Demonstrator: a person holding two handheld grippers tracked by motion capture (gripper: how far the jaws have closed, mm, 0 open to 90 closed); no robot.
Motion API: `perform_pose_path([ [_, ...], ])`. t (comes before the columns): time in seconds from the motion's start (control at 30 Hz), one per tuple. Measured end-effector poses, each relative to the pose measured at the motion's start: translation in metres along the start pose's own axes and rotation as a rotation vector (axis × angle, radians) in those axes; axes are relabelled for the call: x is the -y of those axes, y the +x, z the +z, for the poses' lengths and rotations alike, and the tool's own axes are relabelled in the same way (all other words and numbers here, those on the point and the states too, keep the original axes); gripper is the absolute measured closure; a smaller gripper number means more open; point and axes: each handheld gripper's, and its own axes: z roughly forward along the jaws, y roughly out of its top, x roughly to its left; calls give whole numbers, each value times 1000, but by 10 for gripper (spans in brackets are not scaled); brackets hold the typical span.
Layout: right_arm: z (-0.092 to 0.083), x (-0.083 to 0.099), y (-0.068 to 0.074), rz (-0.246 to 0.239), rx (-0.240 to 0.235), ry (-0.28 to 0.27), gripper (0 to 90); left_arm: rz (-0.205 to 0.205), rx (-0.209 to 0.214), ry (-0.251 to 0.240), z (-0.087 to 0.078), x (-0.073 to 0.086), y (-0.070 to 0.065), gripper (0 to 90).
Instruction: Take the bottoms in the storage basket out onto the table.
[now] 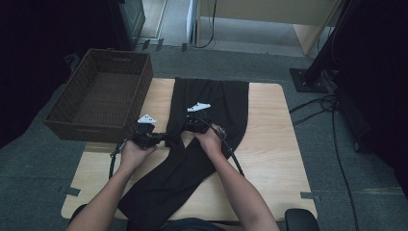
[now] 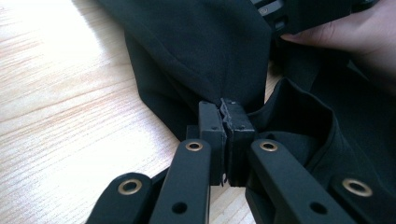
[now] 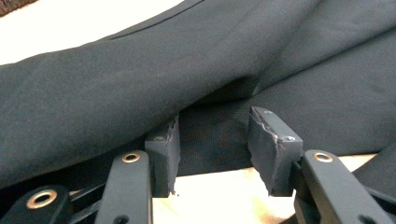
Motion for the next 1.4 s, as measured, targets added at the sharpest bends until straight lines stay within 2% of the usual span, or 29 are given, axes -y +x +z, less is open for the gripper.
perform_pose_path([
  [0.1, -1, 3, -2, -10, -7, -17, 570, -10, -9, -13, -4, 0, 2, 887],
  [0.17, -4, 5, -4, -2, -7, -18, 631, -8, -25, -21, -7, 0, 4, 885],
  [0.3, -12, 10, -17, 2, -3, -2, 732, -33, -41, -39, -13, 1, 10, 883],
  [0.47, -17, 12, -24, -3, -3, 12, 781, -14, -81, -33, -16, 1, 11, 880],
  [0.63, -28, 19, -34, -15, 1, 32, 878, -10, -79, -24, -14, 2, 11, 876],
  [0.73, -35, 23, -40, -14, 13, 44, 886, 0, -107, -13, -11, 1, 8, 849],
  [0.77, -37, 24, -42, -6, 15, 48, 886, -4, -111, -14, -12, 1, 8, 811],
  [0.83, -39, 26, -48, 17, 1, 49, 886, -29, -83, -34, -16, 0, 5, 753],
  [0.93, -39, 26, -48, 19, 1, 48, 886, -1, -38, -41, -20, -1, -5, 674],
  [1.0, -39, 25, -48, 2, 11, 51, 884, 16, -25, -32, -18, 2, -13, 622],
  [1.03, -39, 25, -48, -4, 20, 52, 884, 9, -5, -21, -15, 3, -15, 597],
  [1.17, -40, 26, -54, 8, 31, 52, 884, 6, 31, 27, -3, 7, -22, 525],
  [1.27, -41, 27, -54, 3, 33, 55, 884, -12, 75, 49, 5, 8, -27, 525],
  [1.33, -41, 28, -56, 12, 34, 49, 884, 31, 58, 74, 11, 9, -32, 568],
  [1.4, -42, 28, -57, 14, 33, 51, 884, 65, 37, 92, 16, 10, -35, 674],
])
